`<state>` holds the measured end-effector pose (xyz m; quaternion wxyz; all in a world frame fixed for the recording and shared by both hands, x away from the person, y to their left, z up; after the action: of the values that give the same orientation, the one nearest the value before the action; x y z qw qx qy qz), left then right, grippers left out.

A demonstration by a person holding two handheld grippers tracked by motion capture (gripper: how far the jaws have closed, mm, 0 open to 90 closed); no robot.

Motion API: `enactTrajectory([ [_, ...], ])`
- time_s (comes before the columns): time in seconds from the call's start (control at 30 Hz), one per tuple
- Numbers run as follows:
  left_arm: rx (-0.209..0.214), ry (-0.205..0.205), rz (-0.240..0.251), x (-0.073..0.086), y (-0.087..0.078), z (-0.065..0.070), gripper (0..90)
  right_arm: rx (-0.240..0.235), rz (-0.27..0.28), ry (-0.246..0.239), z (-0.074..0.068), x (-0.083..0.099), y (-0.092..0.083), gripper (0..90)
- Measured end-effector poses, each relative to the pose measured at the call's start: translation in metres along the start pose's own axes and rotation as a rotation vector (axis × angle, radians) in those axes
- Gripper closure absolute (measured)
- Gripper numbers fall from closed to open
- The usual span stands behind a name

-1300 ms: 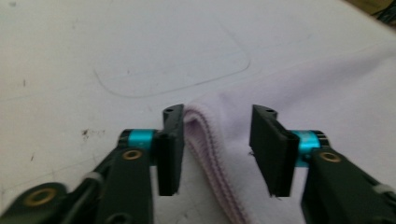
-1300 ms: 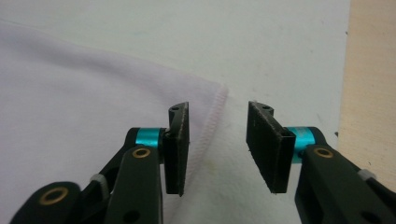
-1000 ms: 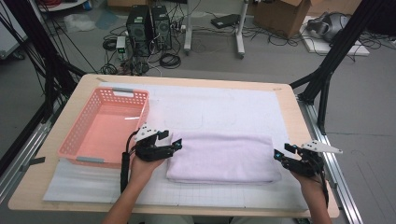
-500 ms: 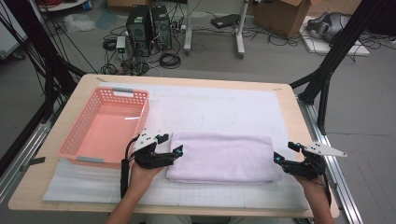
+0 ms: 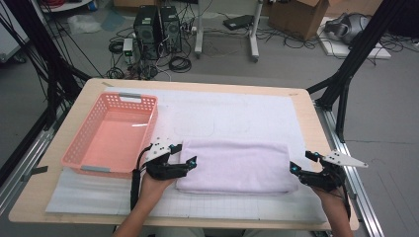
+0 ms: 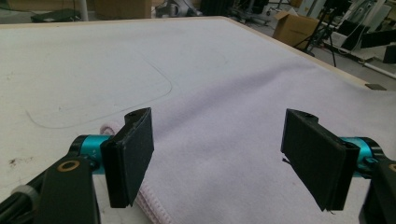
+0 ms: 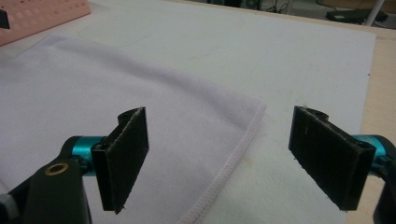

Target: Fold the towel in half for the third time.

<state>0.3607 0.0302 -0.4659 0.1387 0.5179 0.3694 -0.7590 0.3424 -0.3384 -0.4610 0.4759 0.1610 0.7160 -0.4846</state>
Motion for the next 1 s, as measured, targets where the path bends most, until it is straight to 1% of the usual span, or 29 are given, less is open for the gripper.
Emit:
enactTrajectory([
  [0.17, 0.0, -0.005, 0.001, 0.0, -0.001, 0.0, 27.1, 0.005, -0.007, 0.006, 0.001, 0.001, 0.0, 19.3],
  [0.27, -0.001, -0.013, -0.013, 0.002, 0.0, 0.0, 27.5, 0.007, -0.008, 0.006, 0.001, 0.001, 0.001, 19.2],
  [0.33, 0.001, -0.003, -0.021, 0.003, -0.001, 0.0, 29.1, 0.005, -0.013, 0.009, 0.001, 0.002, 0.002, 19.2],
  [0.43, 0.0, -0.01, -0.031, 0.006, -0.002, 0.001, 29.2, 0.002, -0.017, 0.011, 0.001, 0.001, 0.004, 19.2],
  [0.53, -0.007, -0.012, -0.046, 0.009, -0.004, 0.001, 29.3, -0.007, -0.022, 0.0, -0.002, -0.001, 0.009, 19.3],
  [0.6, -0.014, -0.012, -0.064, 0.014, -0.006, 0.003, 29.2, -0.016, -0.026, -0.004, -0.004, -0.002, 0.011, 19.3],
  [0.77, -0.032, -0.032, -0.102, 0.026, -0.013, 0.009, 30.4, -0.036, -0.03, -0.015, -0.012, -0.003, 0.015, 19.2],
  [0.87, -0.046, -0.043, -0.138, 0.036, -0.016, 0.011, 31.6, -0.042, -0.033, -0.016, -0.016, -0.003, 0.015, 19.2],
  [0.93, -0.064, -0.057, -0.161, 0.043, -0.018, 0.011, 32.5, -0.045, -0.033, -0.018, -0.019, -0.003, 0.014, 19.2],
  [1.0, -0.071, -0.066, -0.175, 0.047, -0.02, 0.01, 33.5, -0.045, -0.036, -0.022, -0.023, -0.003, 0.014, 19.2],
])
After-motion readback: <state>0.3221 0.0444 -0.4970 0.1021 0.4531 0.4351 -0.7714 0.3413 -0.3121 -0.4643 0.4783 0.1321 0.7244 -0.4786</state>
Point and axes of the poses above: each handheld gripper's, and its own axes: y roughly forward along the jaws, x roughly out of its underside, z roughly to its right, the point moved 10 cm from there along y, roughly forward along the jaws, and after that the axes turned 7 degrees about -z, right-handed, at the moved point
